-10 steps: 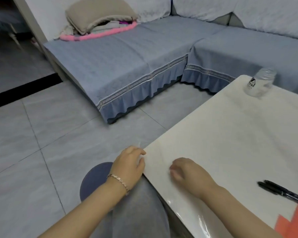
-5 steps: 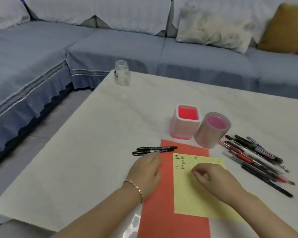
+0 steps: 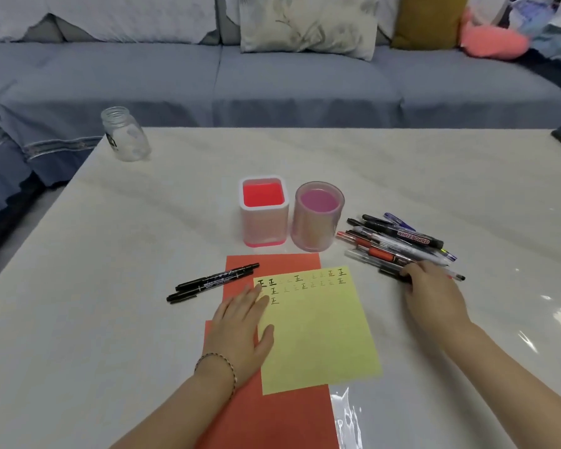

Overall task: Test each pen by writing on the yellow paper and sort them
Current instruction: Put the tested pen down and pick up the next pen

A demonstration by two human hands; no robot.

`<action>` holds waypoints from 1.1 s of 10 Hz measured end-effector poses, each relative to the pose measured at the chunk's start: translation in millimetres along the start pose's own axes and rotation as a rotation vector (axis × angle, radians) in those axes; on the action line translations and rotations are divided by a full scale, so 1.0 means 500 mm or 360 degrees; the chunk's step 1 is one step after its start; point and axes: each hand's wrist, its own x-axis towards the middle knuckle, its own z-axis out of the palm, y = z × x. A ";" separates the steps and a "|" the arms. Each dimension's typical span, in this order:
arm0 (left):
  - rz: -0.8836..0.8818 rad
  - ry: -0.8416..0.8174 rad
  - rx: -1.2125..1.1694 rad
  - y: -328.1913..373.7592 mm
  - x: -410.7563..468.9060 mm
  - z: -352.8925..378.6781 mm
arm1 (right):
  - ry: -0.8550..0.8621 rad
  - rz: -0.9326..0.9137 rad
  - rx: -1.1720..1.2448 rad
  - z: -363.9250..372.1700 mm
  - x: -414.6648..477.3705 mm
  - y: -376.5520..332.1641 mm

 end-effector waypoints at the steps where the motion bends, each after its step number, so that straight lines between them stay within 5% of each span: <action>1: 0.0009 0.0058 -0.0041 0.001 0.003 0.003 | -0.0032 -0.0017 0.0013 0.003 0.014 0.014; 5: 0.0029 0.0077 -0.0060 0.000 0.004 0.012 | 0.0137 -0.0352 -0.0149 0.015 -0.003 0.056; 8: 0.0033 0.0077 -0.0083 -0.001 0.005 0.013 | -0.0596 0.0140 0.2551 -0.137 -0.104 -0.104; 9: 0.0032 0.0090 -0.0102 -0.001 0.005 0.013 | -0.0878 0.0159 0.3031 -0.143 -0.115 -0.123; 11: 0.0016 0.0029 -0.0098 -0.004 0.002 0.011 | -0.0762 0.0260 0.2790 -0.120 -0.117 -0.167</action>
